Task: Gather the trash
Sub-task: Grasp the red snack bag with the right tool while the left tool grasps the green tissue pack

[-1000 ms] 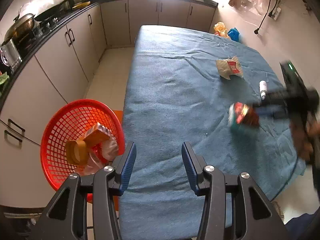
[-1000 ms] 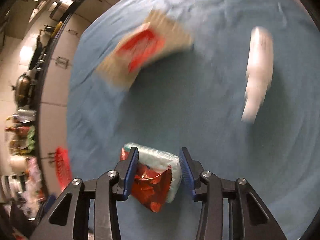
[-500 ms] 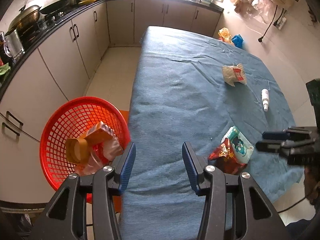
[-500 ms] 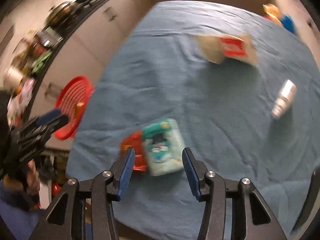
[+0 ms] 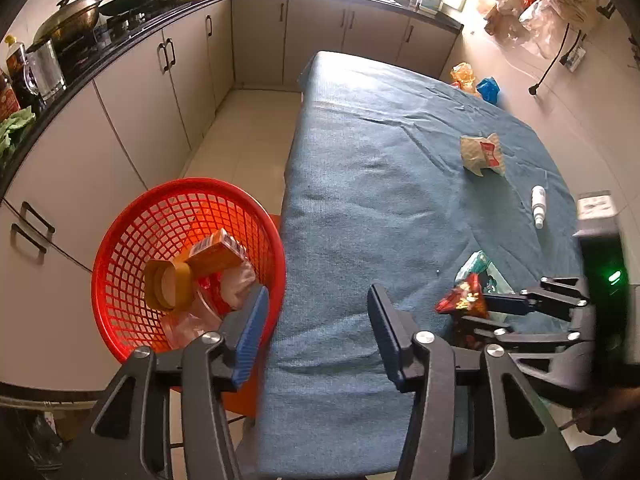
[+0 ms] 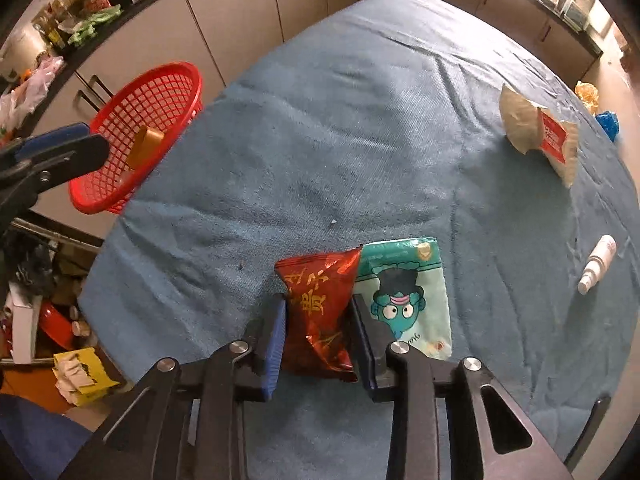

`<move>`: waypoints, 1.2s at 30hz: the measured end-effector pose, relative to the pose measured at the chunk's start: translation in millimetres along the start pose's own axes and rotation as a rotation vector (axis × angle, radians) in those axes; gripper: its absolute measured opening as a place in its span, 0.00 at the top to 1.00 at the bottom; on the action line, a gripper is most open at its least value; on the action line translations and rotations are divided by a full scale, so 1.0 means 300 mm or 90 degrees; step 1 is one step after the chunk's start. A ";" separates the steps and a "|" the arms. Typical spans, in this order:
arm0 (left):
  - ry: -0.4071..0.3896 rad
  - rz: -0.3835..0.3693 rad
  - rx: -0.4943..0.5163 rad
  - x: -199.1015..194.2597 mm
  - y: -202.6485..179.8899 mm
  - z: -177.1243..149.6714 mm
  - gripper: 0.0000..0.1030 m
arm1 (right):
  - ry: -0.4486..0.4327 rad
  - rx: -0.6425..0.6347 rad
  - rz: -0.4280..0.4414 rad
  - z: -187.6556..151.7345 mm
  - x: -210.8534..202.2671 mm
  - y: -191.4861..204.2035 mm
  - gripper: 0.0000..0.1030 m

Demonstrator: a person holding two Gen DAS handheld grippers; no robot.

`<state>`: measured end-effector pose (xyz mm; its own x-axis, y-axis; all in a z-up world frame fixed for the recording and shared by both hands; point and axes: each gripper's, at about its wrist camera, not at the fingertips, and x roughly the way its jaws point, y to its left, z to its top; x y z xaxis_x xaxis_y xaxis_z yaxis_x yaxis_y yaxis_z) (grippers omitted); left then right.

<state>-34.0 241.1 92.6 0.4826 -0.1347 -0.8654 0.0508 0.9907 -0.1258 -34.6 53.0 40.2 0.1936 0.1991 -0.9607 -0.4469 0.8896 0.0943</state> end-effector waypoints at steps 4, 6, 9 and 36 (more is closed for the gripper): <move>0.013 -0.015 0.007 0.010 -0.030 0.009 0.50 | -0.052 0.104 0.072 0.003 -0.099 -0.128 0.68; 0.021 -0.024 0.016 0.018 -0.059 0.008 0.50 | -0.080 0.162 0.057 -0.003 -0.139 -0.242 0.68; 0.038 -0.037 0.040 0.038 -0.112 0.005 0.50 | -0.080 0.221 0.010 -0.030 -0.133 -0.375 0.68; 0.220 -0.053 0.009 0.297 -0.373 0.004 0.27 | -0.071 0.277 0.109 -0.151 -0.159 -0.398 0.68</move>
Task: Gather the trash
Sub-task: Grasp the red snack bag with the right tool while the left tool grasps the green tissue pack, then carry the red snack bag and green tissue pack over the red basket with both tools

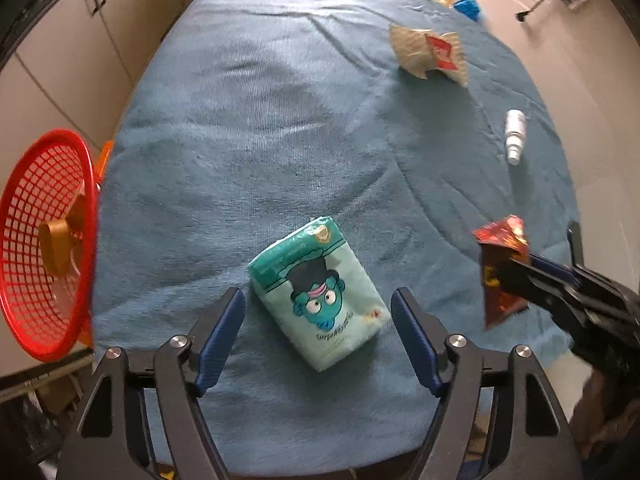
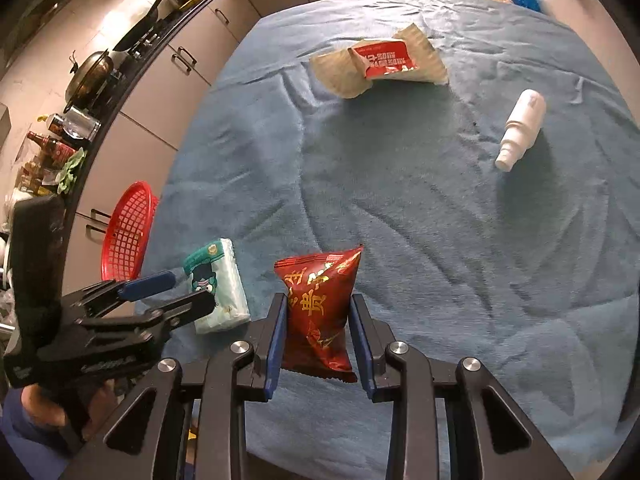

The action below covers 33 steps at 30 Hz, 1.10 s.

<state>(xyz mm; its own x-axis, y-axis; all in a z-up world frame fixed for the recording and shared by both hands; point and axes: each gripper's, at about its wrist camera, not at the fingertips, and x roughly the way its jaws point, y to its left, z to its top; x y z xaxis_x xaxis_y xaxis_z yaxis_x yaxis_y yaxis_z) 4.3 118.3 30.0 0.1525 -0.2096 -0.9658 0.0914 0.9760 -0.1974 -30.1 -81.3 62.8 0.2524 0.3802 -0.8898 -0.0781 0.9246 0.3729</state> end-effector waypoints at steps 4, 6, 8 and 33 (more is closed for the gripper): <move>0.027 0.035 -0.014 0.068 -0.021 0.012 0.27 | -0.006 0.002 -0.001 0.003 -0.007 -0.017 0.68; 0.013 0.046 -0.005 0.075 -0.037 0.010 0.26 | -0.006 0.002 -0.001 0.003 -0.013 -0.030 0.68; 0.006 0.060 0.007 0.082 -0.049 0.008 0.26 | -0.005 0.003 0.000 0.002 -0.018 -0.041 0.68; -0.136 0.070 0.031 -0.158 0.101 -0.014 0.75 | -0.007 -0.080 0.014 0.091 0.015 0.158 0.68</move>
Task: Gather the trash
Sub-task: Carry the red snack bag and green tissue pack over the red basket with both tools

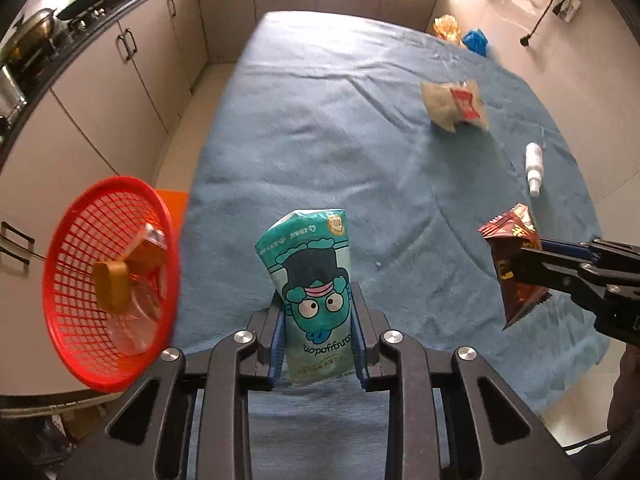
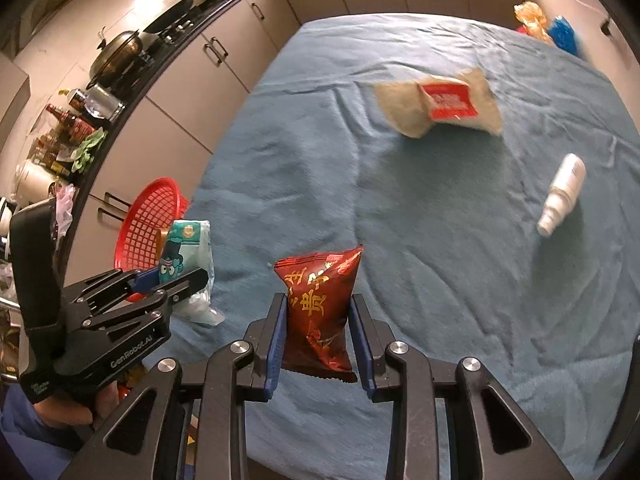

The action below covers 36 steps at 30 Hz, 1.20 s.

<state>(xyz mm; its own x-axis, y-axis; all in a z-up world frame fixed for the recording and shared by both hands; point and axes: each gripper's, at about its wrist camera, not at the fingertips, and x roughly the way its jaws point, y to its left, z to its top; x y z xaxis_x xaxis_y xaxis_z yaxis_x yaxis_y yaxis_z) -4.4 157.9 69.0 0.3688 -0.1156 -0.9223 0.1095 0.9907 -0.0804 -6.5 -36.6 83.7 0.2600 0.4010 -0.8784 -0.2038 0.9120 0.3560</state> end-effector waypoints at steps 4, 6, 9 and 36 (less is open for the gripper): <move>-0.016 0.004 -0.015 -0.024 0.044 0.004 0.75 | -0.005 -0.022 0.003 0.031 0.001 0.058 0.68; -0.023 0.005 -0.023 -0.031 0.065 0.003 0.75 | -0.004 -0.034 0.005 0.045 0.007 0.090 0.68; -0.029 0.008 -0.037 -0.045 0.101 -0.004 0.75 | -0.002 -0.048 0.005 0.056 0.017 0.130 0.68; -0.087 0.049 -0.117 -0.191 0.402 -0.045 0.75 | 0.003 -0.165 0.048 0.131 0.095 0.536 0.68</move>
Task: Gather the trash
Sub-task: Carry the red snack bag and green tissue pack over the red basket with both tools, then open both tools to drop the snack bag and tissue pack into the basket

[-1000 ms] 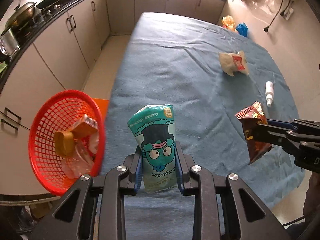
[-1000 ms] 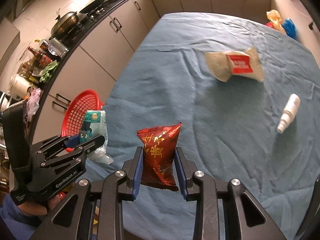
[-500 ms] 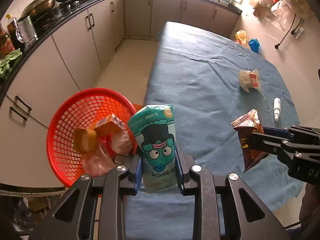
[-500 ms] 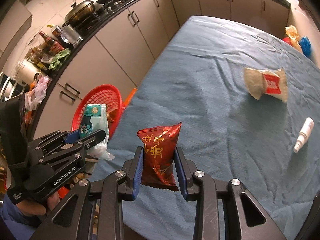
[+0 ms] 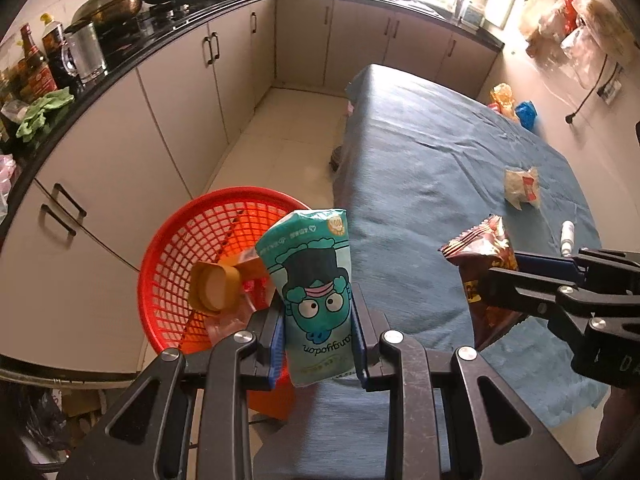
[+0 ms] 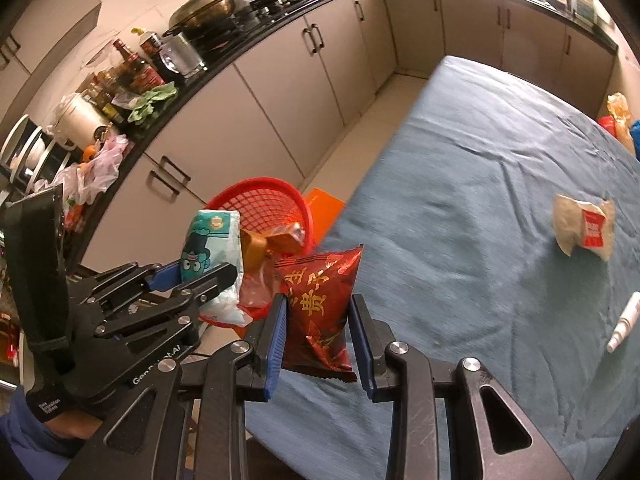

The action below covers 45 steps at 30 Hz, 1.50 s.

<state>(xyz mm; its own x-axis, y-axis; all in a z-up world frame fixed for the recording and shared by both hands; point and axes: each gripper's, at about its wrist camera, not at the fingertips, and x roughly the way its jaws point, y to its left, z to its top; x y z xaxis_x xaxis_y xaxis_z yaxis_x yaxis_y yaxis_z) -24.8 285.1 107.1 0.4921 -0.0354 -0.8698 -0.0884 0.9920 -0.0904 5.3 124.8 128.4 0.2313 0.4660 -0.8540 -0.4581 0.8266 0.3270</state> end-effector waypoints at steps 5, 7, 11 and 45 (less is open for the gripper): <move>-0.003 0.008 -0.024 -0.001 0.064 0.001 0.74 | 0.008 -0.011 0.007 0.027 0.024 0.049 0.68; -0.003 0.011 -0.038 0.000 0.095 0.000 0.74 | 0.011 -0.016 0.009 0.035 0.032 0.065 0.68; -0.001 0.017 -0.059 -0.001 0.147 -0.006 0.74 | 0.018 -0.029 0.013 0.050 0.047 0.095 0.68; 0.024 0.025 -0.120 0.035 0.283 -0.008 0.68 | 0.087 -0.008 0.050 0.241 0.258 0.204 0.66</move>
<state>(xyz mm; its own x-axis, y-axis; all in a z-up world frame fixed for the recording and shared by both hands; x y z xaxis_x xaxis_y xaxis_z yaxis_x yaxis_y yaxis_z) -29.2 368.5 89.1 0.4529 -0.0053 -0.8916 -0.2692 0.9525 -0.1424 57.2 234.2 111.6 0.0752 0.4812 -0.8734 -0.4811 0.7847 0.3909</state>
